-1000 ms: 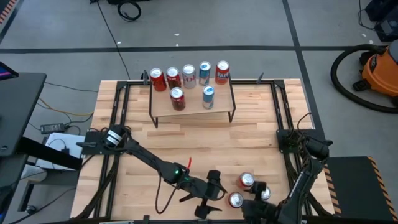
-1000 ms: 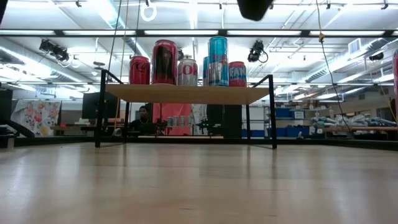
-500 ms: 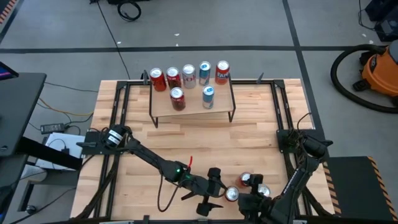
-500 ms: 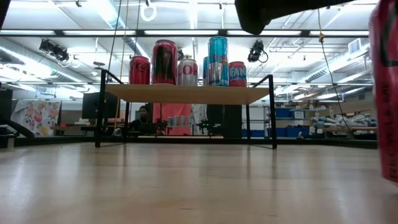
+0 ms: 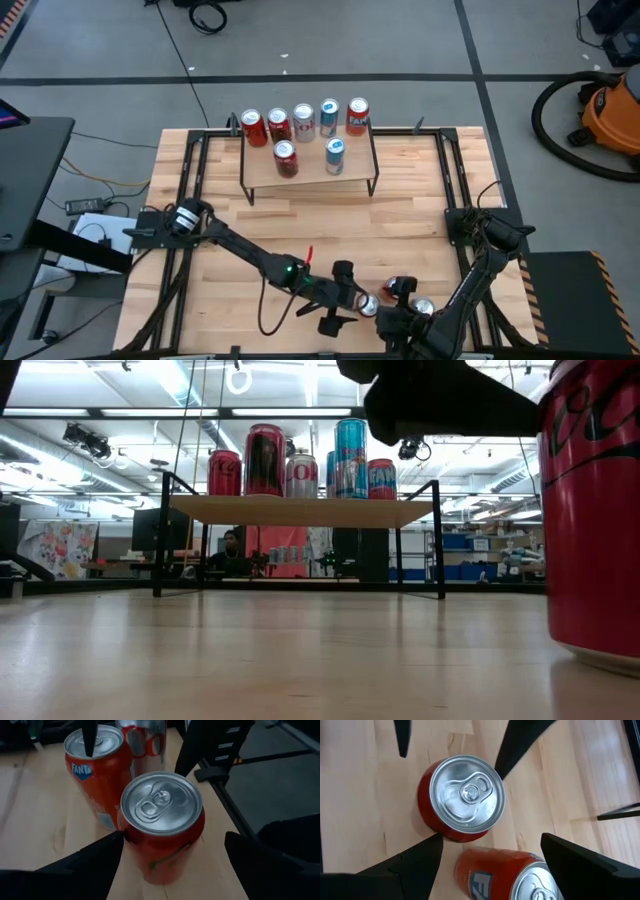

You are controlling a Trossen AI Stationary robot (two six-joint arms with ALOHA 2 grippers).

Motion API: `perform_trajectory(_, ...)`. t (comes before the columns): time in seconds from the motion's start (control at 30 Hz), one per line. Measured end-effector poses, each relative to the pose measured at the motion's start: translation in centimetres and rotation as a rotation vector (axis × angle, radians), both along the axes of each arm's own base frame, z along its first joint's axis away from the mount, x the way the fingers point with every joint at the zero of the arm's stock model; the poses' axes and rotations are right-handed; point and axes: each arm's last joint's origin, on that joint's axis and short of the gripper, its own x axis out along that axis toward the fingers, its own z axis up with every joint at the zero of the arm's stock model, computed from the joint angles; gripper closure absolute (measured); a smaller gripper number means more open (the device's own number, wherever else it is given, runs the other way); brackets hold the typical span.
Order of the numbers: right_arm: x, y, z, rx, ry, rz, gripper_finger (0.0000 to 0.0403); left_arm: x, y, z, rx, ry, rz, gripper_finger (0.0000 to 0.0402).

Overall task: Place canned beverage on shelf
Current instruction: Put the black soda can on the shelf aligned with the other black soda can

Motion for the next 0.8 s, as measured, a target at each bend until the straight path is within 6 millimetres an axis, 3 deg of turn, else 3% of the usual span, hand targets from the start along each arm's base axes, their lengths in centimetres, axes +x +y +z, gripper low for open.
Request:
perform_trajectory(0.27,0.9,-0.3,0.0,0.013,-0.03,0.001,0.0055,0.7,1.1,0.2,-0.058,0.001,-0.05,0.0043)
perform_trajectory(0.8,1.8,-0.8,0.0,-0.001,-0.059,-0.011,0.0055,1.0,1.9,0.0,0.002,-0.002,-0.092,0.0042)
